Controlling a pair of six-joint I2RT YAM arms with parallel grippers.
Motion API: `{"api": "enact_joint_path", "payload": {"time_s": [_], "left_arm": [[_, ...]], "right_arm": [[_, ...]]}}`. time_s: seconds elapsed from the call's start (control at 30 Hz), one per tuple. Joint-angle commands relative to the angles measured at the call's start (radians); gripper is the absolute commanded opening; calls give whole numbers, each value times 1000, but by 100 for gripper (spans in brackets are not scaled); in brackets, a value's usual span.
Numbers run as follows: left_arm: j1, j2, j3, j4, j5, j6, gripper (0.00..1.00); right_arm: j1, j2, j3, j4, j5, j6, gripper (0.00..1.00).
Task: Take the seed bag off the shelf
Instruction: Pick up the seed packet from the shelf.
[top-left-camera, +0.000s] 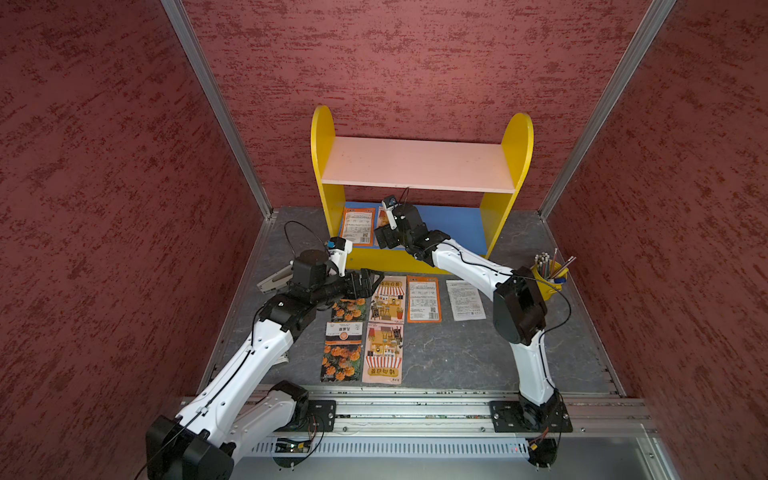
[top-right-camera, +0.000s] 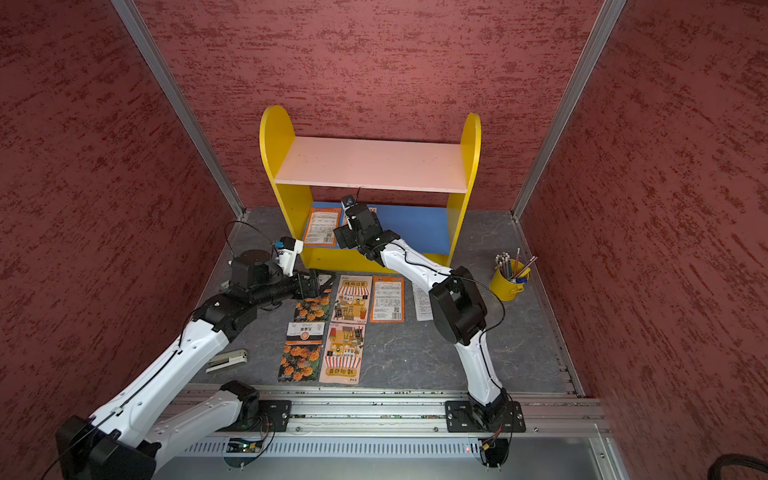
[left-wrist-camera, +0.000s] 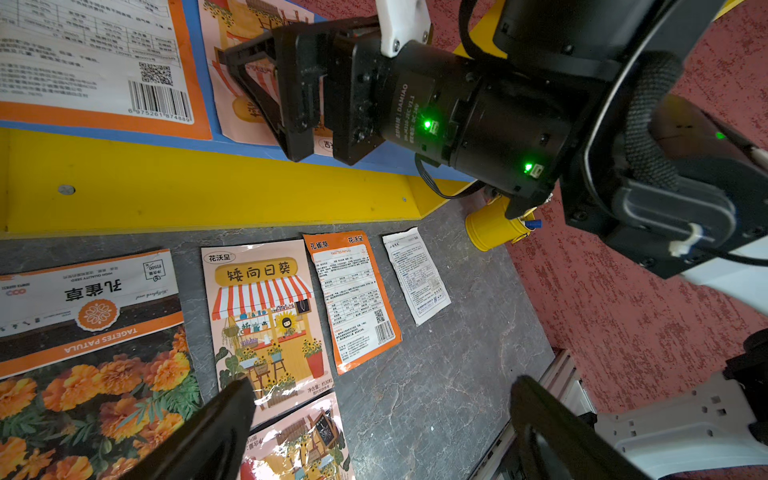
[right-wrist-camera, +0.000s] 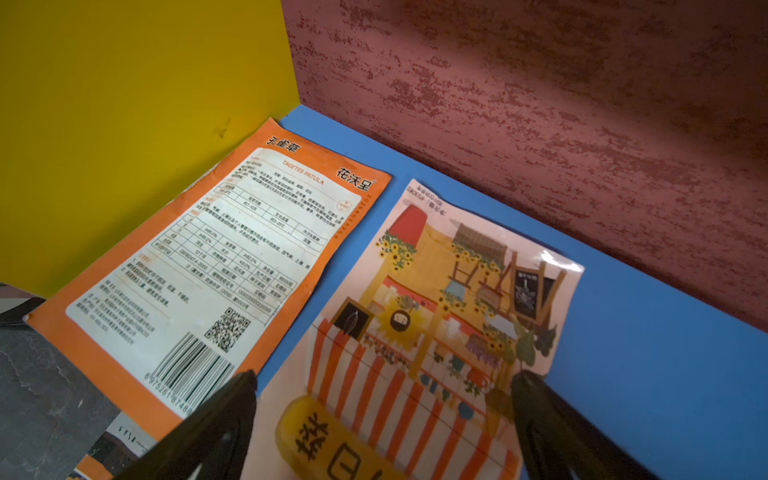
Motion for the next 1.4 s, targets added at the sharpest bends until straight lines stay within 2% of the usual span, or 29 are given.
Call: {"api": "enact_joint_path", "payload": {"time_s": [0.0,0.3,0.63,0.83,1.03,1.2,1.37], "left_arm": [[3,-4,-2,1,-1,14,100],[6,5,-13,25,7,9,100],[7,4,-23,42,12,3,100],[7,8,-21,45,12,1,100],[6,12,-11,39,12,6,100],[8,10,-8,42,10,9,100],[8,10,-14,56,16,9,100]], "right_arm": [[-19,22,22,-14,16,-23,98],[-47,-51,-122,28,-6,-53,98],[-48,-198,-335,118,-31,3,97],[-42,-249,-401,155,-44,55,97],[-40,-326,-429,161,16,84,98],[-40,-452,-493,140,42,186,98],[-40,-584,-597,117,34,425,97]]}}
